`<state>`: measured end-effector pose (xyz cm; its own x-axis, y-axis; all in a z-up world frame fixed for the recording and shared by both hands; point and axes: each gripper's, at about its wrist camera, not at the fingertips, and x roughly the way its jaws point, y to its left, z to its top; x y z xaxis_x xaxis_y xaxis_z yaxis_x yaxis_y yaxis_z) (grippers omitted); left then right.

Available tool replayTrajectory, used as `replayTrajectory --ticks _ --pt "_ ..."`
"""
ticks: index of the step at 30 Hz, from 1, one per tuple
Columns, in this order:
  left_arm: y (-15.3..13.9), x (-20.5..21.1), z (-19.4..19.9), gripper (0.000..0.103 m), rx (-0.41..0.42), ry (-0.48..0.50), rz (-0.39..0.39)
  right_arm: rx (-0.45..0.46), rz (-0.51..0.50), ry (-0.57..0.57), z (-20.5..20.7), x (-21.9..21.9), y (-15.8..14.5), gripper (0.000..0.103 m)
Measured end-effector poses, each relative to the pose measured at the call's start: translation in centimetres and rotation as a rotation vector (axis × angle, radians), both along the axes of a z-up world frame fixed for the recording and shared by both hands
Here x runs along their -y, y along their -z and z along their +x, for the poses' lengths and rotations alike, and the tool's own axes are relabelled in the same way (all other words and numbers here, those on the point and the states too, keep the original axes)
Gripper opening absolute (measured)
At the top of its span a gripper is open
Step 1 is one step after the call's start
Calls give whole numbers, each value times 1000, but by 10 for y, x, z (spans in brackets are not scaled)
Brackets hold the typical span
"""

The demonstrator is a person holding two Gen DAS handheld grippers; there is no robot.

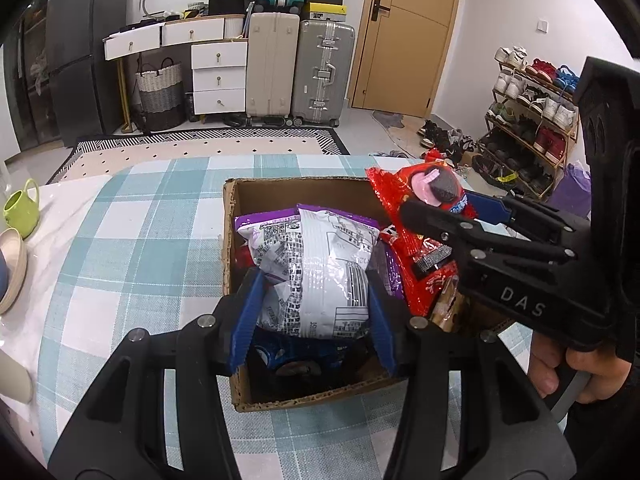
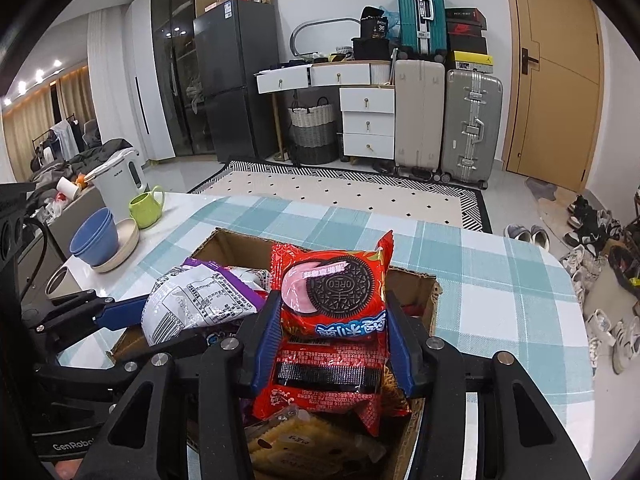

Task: Organize snacks
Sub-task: 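Open both grippers to release the snacks into the box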

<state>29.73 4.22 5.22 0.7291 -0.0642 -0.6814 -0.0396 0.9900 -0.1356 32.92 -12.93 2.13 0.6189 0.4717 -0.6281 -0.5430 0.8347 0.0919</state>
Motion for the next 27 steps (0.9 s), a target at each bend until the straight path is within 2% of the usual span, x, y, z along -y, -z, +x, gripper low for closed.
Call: replayTrajectory --ticks 4,8,12,17,20,22,27 --pt "-2 0 -1 48 -1 -3 3 -9 -21 -7 3 -6 2 49" --pt "-2 0 -2 48 -3 -6 -5 -7 -42 -28 1 -7 3 56" --pt "-2 -1 -3 49 -6 -4 -9 16 -46 -27 -5 -1 -2 74" --pt "-5 2 -7 51 -11 -6 3 20 -17 2 -14 19 -10 86" --pt "-10 2 -13 61 2 -4 2 32 5 17 -23 31 -15 94" --pt "-15 1 -19 79 24 -12 6 47 29 25 -29 38 -18 101" --pt "-30 -2 -39 85 70 -15 6 112 106 18 -53 55 -27 102"
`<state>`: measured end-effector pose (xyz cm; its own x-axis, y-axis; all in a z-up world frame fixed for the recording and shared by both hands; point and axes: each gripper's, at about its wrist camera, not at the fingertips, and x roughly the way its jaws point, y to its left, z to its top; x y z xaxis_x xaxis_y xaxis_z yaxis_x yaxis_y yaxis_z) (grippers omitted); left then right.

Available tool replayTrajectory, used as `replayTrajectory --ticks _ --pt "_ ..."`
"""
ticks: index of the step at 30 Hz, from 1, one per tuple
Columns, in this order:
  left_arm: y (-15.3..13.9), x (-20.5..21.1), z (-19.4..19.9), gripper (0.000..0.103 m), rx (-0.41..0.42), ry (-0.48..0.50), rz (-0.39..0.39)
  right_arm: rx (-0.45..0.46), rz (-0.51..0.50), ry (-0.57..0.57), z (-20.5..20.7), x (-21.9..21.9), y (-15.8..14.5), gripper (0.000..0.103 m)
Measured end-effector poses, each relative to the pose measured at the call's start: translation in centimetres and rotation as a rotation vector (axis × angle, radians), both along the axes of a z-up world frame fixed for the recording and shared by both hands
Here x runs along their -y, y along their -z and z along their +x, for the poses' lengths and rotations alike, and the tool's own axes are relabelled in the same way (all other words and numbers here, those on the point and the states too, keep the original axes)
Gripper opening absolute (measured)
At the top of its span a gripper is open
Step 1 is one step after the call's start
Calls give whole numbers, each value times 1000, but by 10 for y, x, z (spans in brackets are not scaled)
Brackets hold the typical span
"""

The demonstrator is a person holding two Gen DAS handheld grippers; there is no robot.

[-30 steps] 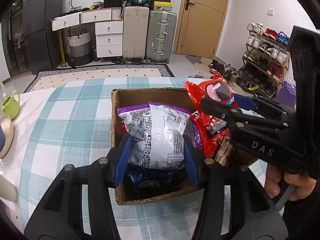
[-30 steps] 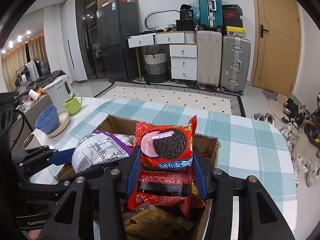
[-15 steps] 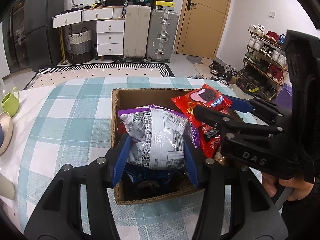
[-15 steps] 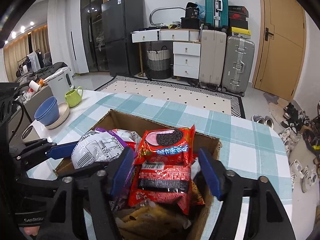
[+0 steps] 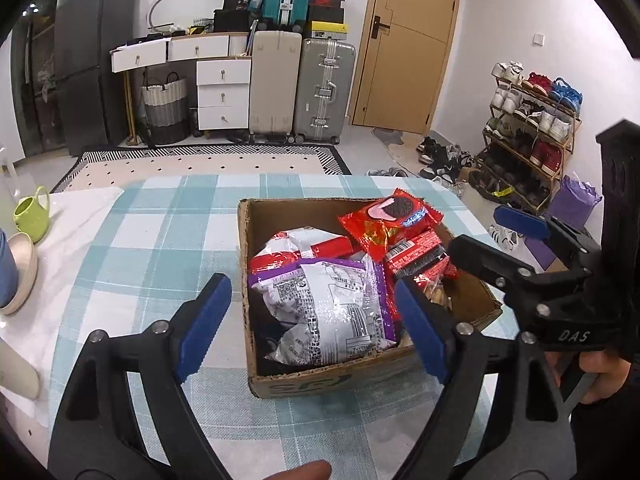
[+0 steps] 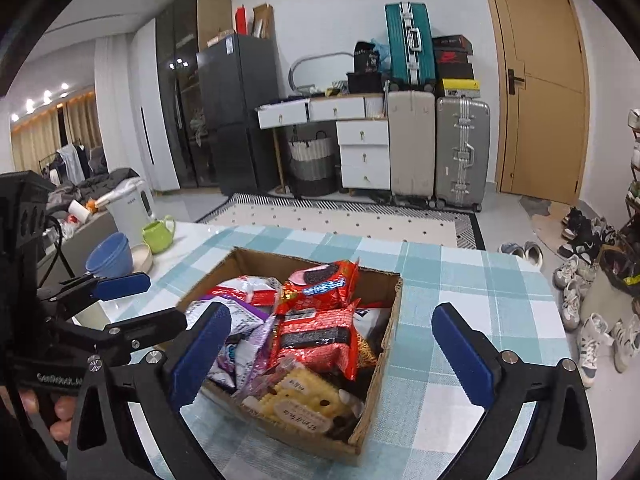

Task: Organize snacks

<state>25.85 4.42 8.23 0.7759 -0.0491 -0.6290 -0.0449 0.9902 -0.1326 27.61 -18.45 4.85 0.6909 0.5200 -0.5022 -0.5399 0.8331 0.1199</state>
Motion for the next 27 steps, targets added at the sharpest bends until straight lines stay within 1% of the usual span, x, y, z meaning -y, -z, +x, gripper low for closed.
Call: replayTrajectory --ticks 2,3,6,10,13,16,20,23,27 --pt "-5 -2 -8 90 19 -8 10 19 19 -8 -9 4 -3 102" --pt "-6 -3 -12 103 27 -14 15 28 26 -13 -14 5 -4 102" --pt "-11 -6 -27 102 66 -21 20 52 50 -24 -30 11 -4 102" --pt "-14 -10 -46 102 96 -25 12 67 68 -37 -51 15 0 102" --pt "-14 -14 -62 102 125 -37 18 70 93 -29 -65 20 8 102" --pt "-12 -19 -76 102 151 -47 8 60 104 -20 -74 21 18 102" --pt "0 -25 -87 102 157 -67 -9 71 88 -9 -81 21 32 103" --pt "12 -23 -95 102 187 -73 8 78 76 -9 -86 20 41 103" --pt "28 -17 -98 102 191 -73 41 100 71 -8 -90 19 50 103"
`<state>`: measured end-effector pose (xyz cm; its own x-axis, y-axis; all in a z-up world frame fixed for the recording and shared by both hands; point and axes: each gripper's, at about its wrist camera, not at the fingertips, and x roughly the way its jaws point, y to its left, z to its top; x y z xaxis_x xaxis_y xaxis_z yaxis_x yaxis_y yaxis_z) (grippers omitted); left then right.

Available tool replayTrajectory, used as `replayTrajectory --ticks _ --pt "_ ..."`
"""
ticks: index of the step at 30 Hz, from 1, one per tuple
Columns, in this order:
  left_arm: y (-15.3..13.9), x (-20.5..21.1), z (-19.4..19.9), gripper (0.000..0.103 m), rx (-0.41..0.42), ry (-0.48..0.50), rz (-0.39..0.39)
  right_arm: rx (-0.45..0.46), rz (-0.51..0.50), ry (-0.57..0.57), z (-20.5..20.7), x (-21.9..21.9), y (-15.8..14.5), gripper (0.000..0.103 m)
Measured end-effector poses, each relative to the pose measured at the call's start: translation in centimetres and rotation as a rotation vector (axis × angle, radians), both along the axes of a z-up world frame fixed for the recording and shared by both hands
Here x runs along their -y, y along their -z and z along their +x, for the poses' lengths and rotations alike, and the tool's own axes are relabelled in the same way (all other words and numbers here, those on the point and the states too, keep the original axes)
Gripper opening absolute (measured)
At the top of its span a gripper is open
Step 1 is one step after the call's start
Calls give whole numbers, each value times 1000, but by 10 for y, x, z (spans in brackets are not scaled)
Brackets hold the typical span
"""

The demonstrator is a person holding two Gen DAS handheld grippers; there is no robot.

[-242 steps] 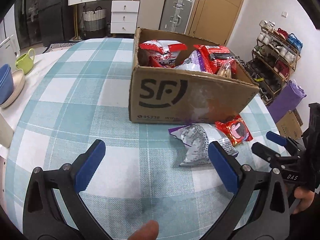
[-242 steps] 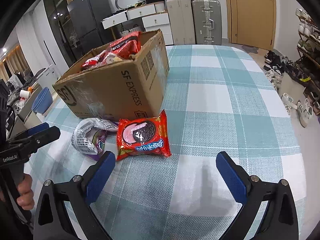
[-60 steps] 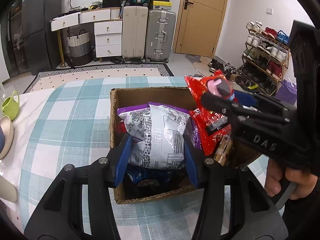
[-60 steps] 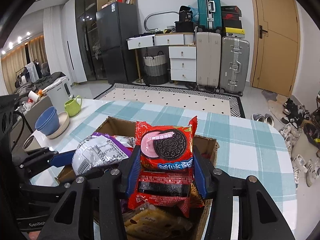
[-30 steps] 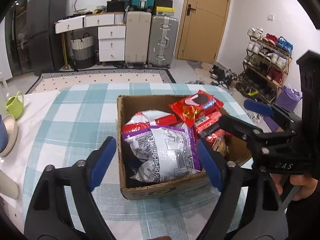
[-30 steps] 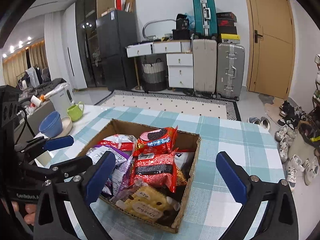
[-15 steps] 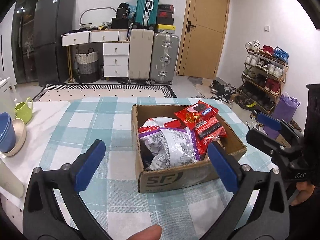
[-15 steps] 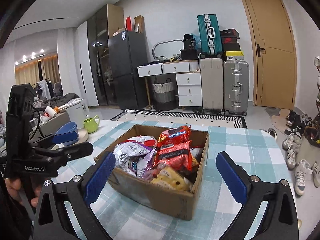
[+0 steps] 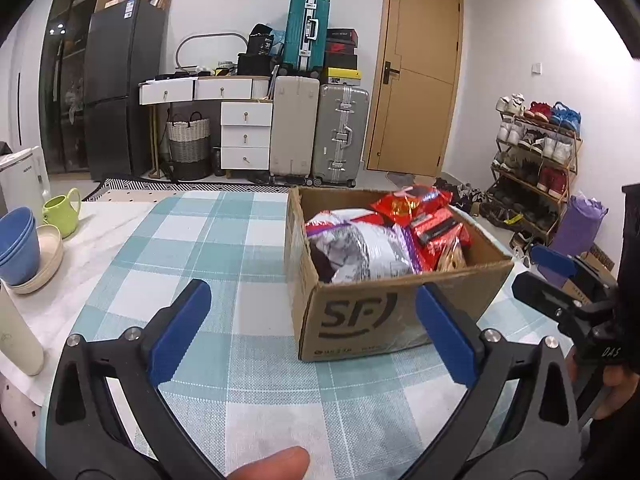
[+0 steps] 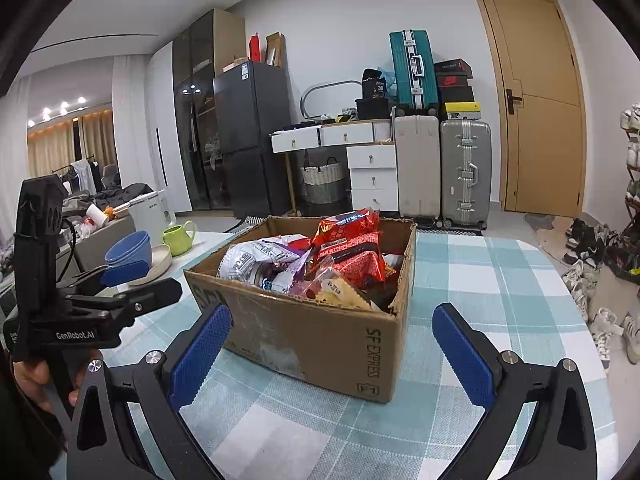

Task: Organize snacks

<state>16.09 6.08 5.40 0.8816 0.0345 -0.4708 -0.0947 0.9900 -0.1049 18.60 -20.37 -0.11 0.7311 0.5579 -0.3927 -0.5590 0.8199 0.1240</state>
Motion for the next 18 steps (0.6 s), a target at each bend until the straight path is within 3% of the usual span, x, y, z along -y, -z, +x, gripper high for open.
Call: replayTrajectory --ticks 10,18 --pt "30 7 -1 102 28 -3 15 79 -2 6 -12 -1 12 103" --pt "31 11 -1 102 52 -7 34 88 0 3 -15 -2 10 103"
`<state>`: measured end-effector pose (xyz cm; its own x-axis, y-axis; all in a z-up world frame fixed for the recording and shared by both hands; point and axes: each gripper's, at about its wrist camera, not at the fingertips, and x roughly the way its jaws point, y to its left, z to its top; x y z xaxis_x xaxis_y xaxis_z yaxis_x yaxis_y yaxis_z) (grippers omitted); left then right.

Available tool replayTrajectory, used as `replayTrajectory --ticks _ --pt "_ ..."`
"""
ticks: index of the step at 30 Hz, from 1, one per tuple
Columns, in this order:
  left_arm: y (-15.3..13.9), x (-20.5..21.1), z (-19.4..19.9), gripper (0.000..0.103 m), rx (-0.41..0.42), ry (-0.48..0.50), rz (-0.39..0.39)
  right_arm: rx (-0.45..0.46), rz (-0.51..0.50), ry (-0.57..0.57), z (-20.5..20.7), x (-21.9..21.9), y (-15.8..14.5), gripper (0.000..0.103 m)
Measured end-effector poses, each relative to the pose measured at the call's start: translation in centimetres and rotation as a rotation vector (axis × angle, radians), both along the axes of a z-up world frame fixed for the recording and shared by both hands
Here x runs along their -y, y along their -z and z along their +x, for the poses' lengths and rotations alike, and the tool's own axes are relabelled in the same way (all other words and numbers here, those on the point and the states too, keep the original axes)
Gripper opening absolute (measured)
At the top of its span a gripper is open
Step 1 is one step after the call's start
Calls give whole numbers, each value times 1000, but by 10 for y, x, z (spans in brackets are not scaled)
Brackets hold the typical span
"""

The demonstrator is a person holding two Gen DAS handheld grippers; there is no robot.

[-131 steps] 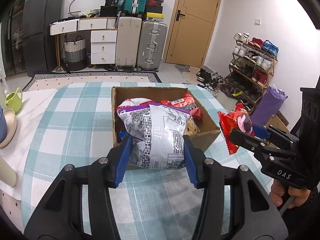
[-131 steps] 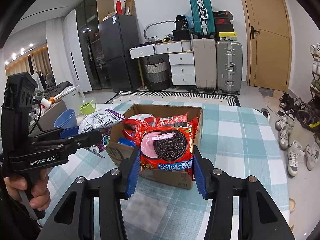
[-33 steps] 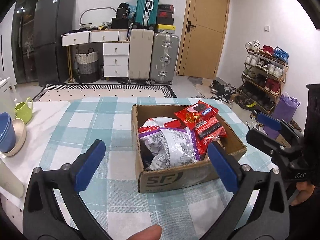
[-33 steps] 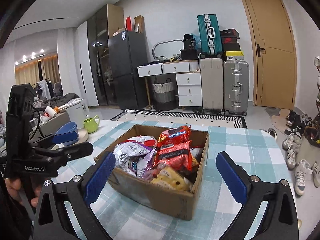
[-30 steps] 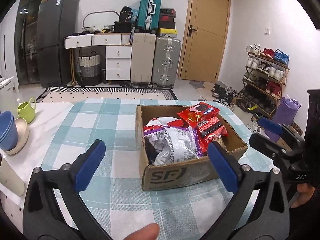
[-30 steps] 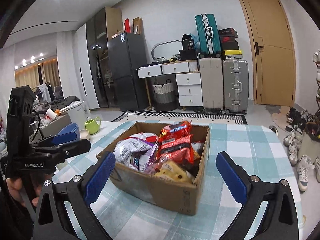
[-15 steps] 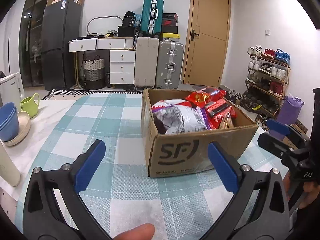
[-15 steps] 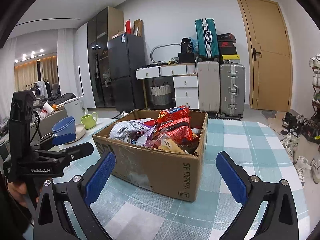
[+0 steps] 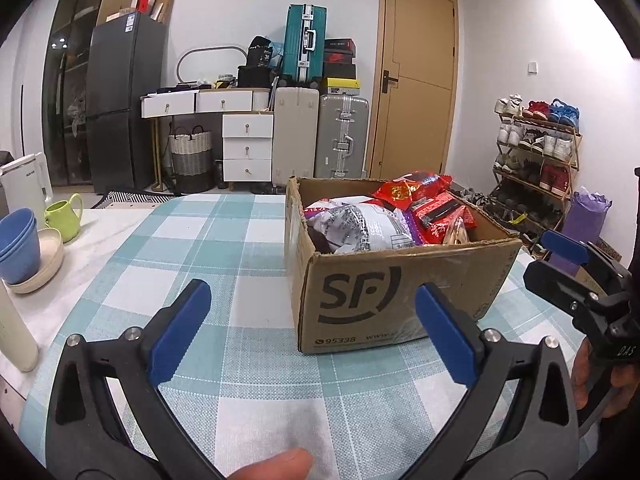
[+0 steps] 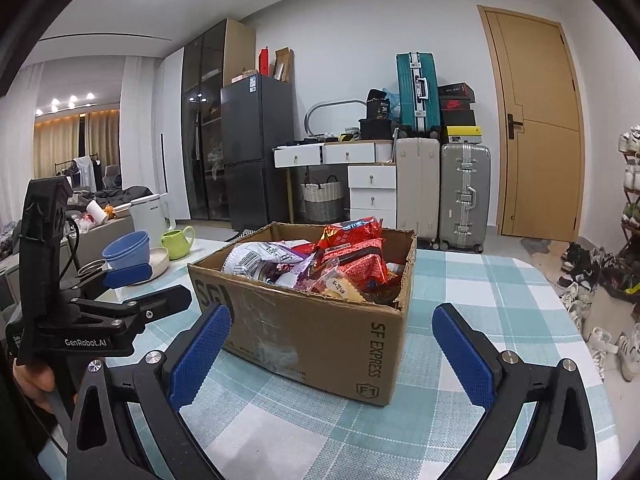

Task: Organize snacks

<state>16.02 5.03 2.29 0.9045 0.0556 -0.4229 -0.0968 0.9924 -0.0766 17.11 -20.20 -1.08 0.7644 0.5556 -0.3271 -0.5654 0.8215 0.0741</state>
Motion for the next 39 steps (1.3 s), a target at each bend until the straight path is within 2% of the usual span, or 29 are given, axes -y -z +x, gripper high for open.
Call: replayTrajectory --ticks 12,39 --pt "1 1 -3 102 26 -13 2 23 -13 1 -4 8 -1 103" --pt "2 -4 -1 102 18 -19 -9 30 -19 0 -5 7 0 103"
